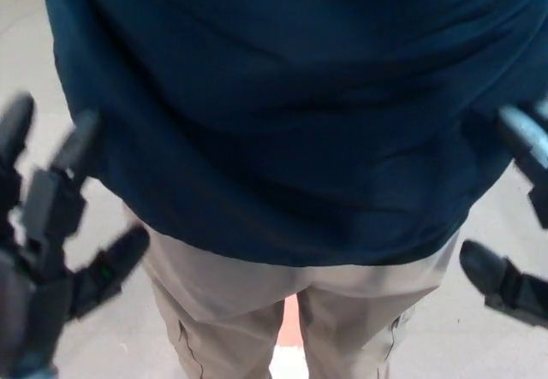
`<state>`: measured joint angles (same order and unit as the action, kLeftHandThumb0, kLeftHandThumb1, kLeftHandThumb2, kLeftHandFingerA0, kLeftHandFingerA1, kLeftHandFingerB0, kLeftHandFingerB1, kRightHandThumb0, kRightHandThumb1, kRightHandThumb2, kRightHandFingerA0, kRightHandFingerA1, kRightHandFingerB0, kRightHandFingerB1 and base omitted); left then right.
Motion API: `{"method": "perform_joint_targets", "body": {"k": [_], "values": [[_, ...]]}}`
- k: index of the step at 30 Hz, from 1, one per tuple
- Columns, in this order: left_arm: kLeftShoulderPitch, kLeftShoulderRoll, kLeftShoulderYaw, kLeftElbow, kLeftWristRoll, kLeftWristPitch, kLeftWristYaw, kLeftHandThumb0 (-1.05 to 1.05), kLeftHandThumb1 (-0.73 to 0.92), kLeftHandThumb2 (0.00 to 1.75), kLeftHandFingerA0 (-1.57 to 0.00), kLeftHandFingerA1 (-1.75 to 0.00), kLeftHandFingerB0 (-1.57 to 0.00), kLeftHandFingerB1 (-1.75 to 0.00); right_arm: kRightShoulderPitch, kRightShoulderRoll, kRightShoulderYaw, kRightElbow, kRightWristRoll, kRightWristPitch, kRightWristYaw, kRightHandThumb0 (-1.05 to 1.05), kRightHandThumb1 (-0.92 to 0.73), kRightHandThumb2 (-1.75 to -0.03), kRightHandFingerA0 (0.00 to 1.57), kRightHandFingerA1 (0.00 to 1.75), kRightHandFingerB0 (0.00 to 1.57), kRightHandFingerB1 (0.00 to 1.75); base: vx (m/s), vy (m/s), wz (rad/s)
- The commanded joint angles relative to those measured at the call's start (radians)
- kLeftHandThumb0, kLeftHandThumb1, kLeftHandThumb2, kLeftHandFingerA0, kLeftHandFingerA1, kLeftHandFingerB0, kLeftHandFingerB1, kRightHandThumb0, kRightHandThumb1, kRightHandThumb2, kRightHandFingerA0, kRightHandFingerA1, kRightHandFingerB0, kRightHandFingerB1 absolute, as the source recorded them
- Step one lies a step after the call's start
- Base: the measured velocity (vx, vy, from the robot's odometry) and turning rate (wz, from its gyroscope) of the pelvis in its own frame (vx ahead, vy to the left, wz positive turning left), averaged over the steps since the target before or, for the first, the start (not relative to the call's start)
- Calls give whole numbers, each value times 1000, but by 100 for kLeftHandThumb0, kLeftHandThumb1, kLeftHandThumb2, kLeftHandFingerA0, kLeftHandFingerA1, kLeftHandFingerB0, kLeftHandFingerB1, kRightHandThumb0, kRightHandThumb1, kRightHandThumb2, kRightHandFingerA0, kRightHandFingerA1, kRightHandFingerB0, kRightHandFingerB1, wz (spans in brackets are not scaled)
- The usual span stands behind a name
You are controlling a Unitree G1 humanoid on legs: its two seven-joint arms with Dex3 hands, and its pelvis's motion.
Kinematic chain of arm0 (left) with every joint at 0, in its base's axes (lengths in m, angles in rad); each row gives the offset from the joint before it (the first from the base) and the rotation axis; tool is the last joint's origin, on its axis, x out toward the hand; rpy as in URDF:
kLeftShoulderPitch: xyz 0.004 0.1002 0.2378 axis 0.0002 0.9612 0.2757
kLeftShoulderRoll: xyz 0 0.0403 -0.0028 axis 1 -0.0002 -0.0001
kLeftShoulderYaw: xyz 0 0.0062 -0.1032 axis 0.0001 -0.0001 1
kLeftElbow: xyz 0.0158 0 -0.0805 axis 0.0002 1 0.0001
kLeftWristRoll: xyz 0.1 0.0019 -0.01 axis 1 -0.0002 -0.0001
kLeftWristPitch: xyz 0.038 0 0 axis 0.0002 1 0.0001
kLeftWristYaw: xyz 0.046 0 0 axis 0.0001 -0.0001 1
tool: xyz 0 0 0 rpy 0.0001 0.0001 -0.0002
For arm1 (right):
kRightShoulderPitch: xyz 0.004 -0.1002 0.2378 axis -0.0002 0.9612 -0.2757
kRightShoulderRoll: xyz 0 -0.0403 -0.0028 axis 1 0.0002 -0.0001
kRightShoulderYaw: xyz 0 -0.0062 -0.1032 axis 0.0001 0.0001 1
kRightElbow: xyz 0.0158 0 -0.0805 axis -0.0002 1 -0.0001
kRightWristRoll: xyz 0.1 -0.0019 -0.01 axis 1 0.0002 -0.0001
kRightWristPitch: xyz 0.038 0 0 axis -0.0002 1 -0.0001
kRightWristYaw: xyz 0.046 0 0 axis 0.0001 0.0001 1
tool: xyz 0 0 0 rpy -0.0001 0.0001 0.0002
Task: A person hands a coat to the robot and the robot grabs it with both hands and holds it while the person wears the coat.
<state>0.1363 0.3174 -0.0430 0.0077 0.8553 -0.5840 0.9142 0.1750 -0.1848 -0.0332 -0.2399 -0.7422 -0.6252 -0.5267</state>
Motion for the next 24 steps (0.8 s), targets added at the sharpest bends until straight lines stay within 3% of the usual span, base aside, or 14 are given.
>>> {"method": "perform_joint_targets", "body": {"k": [1,4,7,8,19,21,22,23,24], "values": [[35,60,-115,197,192,-37,210,-63,68,94,-24,-61,-14,-41,81,-69,31,128,-39,40,68,-73,-90,-67,23,42,21,36,0,0,0],[20,69,-142,226,195,-18,227,-63,69,95,-26,-60,-15,-41,85,-82,38,132,-46,69,88,-72,-90,-67,23,40,21,36,0,0,0],[17,58,-172,224,177,43,145,-62,70,97,-35,-61,-19,-44,83,-89,53,146,-44,177,178,-73,-88,-66,26,36,22,33,0,0,0],[9,49,-175,227,171,64,129,-59,86,66,-41,-51,-27,-30,69,-91,53,149,-44,209,204,-73,-88,-66,28,36,21,32,0,0,0],[-243,45,-159,327,85,129,-2,-57,83,65,-44,-48,-44,-38,-163,-125,33,182,-28,428,380,-72,-82,-65,29,35,21,30,0,0,0],[-291,23,-154,340,98,228,-68,-61,71,62,-49,-41,-48,-38,-193,-148,33,176,-42,479,448,-65,-77,-63,28,34,18,29,0,0,0],[-300,18,-154,341,102,255,-89,-61,71,62,-49,-41,-48,-38,-197,-153,33,173,-40,488,462,-65,-77,-63,28,34,18,29,0,0,0],[-310,16,-157,341,103,286,-137,-58,55,91,-46,-54,-40,-50,-199,-159,35,159,-37,514,504,-60,-75,-62,26,32,19,29,0,0,0],[-319,14,-164,336,109,336,-219,-58,55,90,-46,-54,-39,-49,-197,-171,39,133,-34,554,576,-30,-50,-102,8,49,7,48,0,0,0]]}}
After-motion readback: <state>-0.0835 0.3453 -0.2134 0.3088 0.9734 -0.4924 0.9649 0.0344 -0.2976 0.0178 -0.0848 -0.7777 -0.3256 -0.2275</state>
